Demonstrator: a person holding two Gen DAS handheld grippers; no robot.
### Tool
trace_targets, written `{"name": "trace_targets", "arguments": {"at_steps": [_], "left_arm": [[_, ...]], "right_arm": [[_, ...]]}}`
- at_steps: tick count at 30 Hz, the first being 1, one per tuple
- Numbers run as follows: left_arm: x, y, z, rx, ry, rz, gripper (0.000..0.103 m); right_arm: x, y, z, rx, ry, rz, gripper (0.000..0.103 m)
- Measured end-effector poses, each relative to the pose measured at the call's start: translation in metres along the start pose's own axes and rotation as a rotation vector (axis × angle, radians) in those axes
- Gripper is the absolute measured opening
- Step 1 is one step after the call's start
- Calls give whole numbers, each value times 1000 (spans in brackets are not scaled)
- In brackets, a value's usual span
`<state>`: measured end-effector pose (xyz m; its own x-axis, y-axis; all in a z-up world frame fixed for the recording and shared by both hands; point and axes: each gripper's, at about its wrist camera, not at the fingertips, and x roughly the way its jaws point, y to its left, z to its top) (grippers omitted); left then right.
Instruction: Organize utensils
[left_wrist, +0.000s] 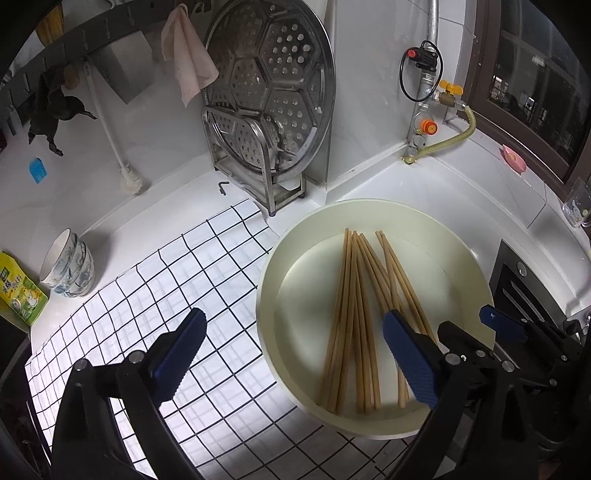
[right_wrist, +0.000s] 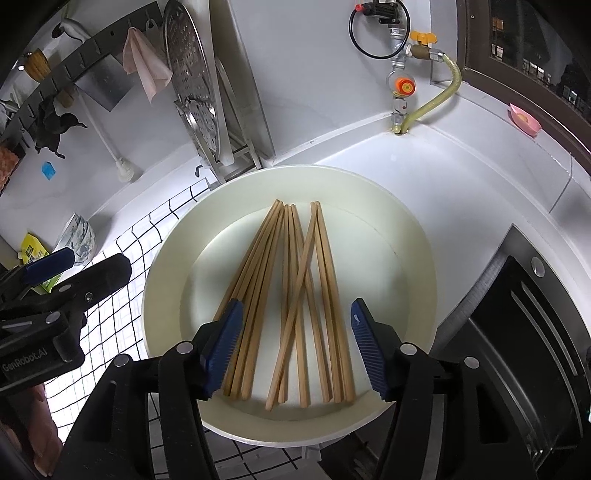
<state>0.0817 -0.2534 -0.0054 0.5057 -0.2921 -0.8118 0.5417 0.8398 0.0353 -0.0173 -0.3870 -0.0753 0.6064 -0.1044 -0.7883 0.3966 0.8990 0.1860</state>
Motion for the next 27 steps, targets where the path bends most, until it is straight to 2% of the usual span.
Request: {"name": "trace_targets", "arguments": {"at_steps": [27], "left_arm": [[-8,5,-7,-15,18,35,96]], "right_arm": [[-7,8,-6,-26,5,-2,60]]}}
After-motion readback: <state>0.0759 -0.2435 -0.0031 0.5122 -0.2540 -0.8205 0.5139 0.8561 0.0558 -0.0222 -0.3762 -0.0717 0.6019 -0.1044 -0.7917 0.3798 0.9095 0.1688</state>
